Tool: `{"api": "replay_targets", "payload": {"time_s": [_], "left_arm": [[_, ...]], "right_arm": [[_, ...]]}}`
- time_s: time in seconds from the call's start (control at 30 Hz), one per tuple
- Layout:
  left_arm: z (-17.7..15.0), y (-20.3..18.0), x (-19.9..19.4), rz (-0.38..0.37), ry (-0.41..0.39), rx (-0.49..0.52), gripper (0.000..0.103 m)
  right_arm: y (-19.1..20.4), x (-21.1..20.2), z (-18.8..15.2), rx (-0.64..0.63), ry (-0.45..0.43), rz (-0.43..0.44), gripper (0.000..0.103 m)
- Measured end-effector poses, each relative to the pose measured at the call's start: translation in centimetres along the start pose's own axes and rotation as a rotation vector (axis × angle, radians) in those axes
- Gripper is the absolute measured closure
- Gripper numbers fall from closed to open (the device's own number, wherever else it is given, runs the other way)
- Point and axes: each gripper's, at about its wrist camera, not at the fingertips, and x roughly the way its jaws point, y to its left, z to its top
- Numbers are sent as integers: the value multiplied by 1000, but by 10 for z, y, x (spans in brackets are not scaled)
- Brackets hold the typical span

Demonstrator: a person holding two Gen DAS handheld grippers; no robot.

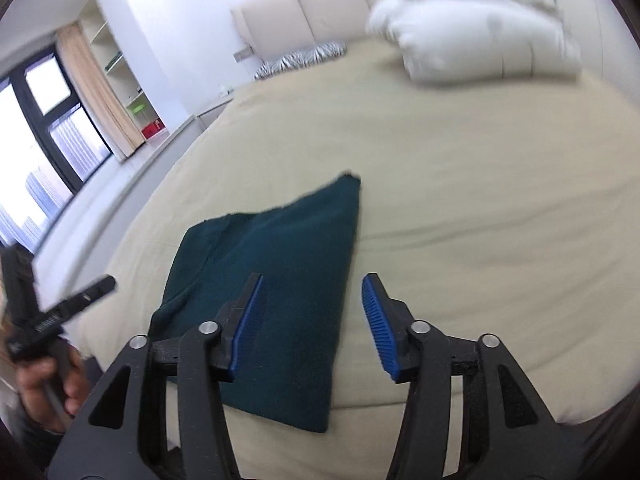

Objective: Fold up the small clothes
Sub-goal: 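Open both grippers and lift them away from the folded sweater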

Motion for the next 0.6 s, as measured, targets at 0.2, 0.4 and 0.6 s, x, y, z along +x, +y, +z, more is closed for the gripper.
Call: {"api": "replay_targets", "payload": {"time_s": [0.2, 0.4, 0.6], "left_arm": [[18, -26, -52, 200, -205, 153, 0], [30, -34, -95, 261, -330, 140, 0], [35, -34, -84, 304, -202, 151, 0]], "right_arm": [[42, -56, 9, -104, -189, -49, 7], [66, -103, 14, -114, -359, -151, 0], [72, -130, 16, -93, -374, -146, 0]]}}
